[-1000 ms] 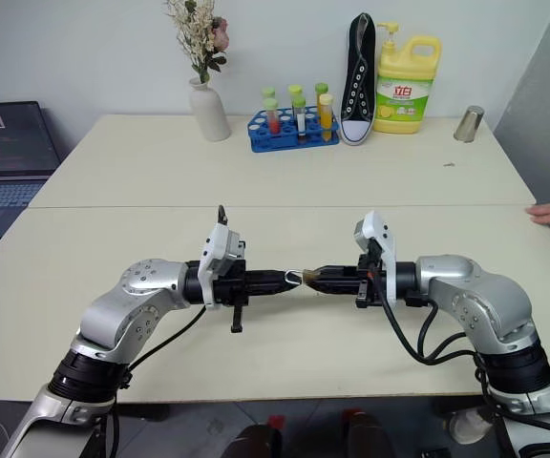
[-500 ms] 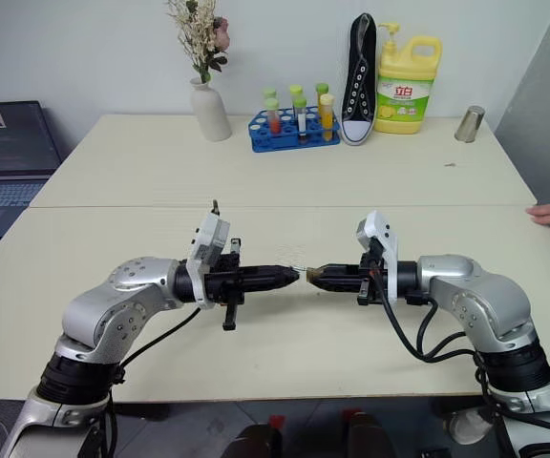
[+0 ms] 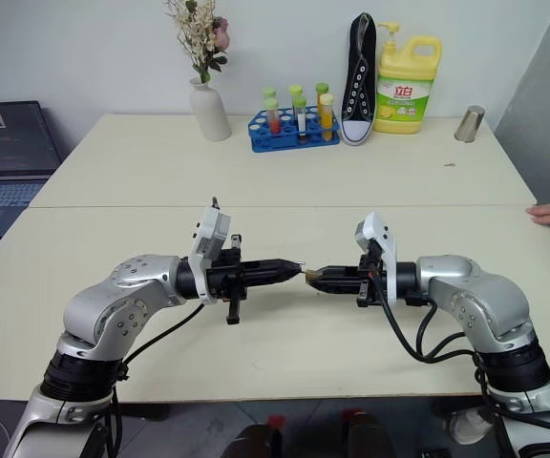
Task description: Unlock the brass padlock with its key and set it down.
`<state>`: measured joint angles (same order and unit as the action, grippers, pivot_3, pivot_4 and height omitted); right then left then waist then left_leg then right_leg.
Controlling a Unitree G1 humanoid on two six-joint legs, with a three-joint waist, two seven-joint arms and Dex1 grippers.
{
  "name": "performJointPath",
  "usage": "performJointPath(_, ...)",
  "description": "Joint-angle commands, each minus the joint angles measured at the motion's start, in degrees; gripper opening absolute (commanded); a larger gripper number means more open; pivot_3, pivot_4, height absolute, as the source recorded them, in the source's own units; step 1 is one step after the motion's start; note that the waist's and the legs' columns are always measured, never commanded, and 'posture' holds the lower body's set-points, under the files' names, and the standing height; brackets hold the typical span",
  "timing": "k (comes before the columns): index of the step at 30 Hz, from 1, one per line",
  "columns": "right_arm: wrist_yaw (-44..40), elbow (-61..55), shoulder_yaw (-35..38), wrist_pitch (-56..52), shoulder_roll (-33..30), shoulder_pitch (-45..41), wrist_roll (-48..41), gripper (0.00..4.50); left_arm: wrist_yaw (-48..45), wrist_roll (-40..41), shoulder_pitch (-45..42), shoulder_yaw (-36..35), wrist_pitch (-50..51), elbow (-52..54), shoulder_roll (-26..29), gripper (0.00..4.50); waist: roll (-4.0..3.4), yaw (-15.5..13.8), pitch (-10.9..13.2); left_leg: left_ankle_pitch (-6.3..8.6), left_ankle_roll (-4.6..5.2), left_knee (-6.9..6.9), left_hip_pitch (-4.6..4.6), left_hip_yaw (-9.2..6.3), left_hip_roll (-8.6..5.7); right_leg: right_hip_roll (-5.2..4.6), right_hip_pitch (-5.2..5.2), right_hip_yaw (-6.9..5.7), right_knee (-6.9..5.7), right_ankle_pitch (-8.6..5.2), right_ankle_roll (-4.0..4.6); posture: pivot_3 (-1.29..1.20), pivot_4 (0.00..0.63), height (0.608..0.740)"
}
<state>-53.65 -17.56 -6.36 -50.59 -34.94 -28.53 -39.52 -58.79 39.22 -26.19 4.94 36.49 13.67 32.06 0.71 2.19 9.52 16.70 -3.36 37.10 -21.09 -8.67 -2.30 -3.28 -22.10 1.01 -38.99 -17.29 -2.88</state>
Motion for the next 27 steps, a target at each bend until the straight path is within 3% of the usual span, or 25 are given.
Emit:
performJointPath(1, -0.49, -1.06, 0.78, -0.10, -0.04, -0.86, -1.03, 0.16, 1.08, -0.52, -0.36, -2.09, -1.17, 2.90, 0.86, 0.00, 0.00, 0.00, 0.00, 0.00, 0.00, 0.00, 0.00, 0.00, 0.00, 0.00, 0.00, 0.00, 0.00, 0.00, 0.00, 0.00, 0.150, 0.740)
performJointPath(3, -0.15, -0.97, 1.25, -1.39, -0.40, -0.67, -1.54, 0.16, -1.46, -4.40, 0.61, -2.59, -7.58, 3.68, 3.29, 0.00, 0.00, 0.07, 0.00, 0.00, 0.00, 0.00, 0.00, 0.00, 0.01, 0.00, 0.00, 0.00, 0.00, 0.00, 0.00, 0.00, 0.150, 0.740)
performJointPath(7, 0.49, -0.72, 2.54, -5.32, -0.61, 0.20, -3.67, 0.16, -7.86, -21.92, 4.05, 0.67, -38.13, -1.98, 8.70, 0.00, -0.01, -0.12, 0.00, -0.01, -0.02, -0.07, 0.01, 0.04, 0.04, 0.01, -0.03, 0.02, 0.03, 0.00, 0.01, 0.00, 0.150, 0.740)
performJointPath(9, 0.82, -0.73, 2.81, -6.86, -0.48, 0.44, -4.64, 0.16, -10.08, -25.70, 4.87, 1.42, -48.92, -6.22, 9.33, 0.61, -0.02, -0.49, 0.00, -0.01, -0.03, -0.08, 0.04, 0.11, 0.03, -0.02, -0.01, 0.05, 0.06, 0.00, 0.01, 0.00, 0.150, 0.740)
performJointPath(13, 2.23, 1.15, 2.45, -10.49, 0.62, 1.01, -5.80, 0.16, -11.84, -28.41, 5.99, 2.16, -59.40, -12.11, 9.70, 1.82, -0.01, -0.59, 0.01, 0.00, 0.00, -0.07, -0.01, 0.12, 0.01, -0.08, -0.01, 0.04, 0.09, 0.00, 0.01, 0.00, 0.150, 0.740)
performJointPath(21, 5.36, 7.06, -0.14, -15.47, 3.76, -0.14, -4.43, 0.16, -11.27, -28.61, 7.15, 2.48, -62.86, -15.07, 9.34, 4.32, -0.02, -0.38, 0.01, 0.12, 0.22, -0.07, -0.02, 0.10, 0.00, -0.07, -0.05, 0.02, 0.03, 0.00, 0.01, 0.00, 0.150, 0.740)
performJointPath(22, 5.26, 7.53, -0.45, -15.41, 3.92, -0.25, -4.20, 0.16, -11.29, -28.61, 7.25, 2.66, -62.59, -14.87, 9.38, 4.50, -0.01, -0.35, 0.01, 0.13, 0.23, -0.07, -0.02, 0.10, 0.00, -0.06, -0.06, 0.01, 0.03, 0.00, 0.01, 0.00, 0.150, 0.740)
performJointPath(27, 7.82, 16.64, -4.27, -13.79, 7.38, -3.86, 1.47, 0.16, -11.43, -28.67, 8.70, 3.72, -62.32, -13.47, 9.31, 4.50, -0.02, 0.12, 0.01, 0.13, 0.23, -0.07, 0.02, 0.12, 0.01, -0.02, -0.05, 0.04, -0.01, 0.00, 0.01, 0.00, 0.150, 0.740)
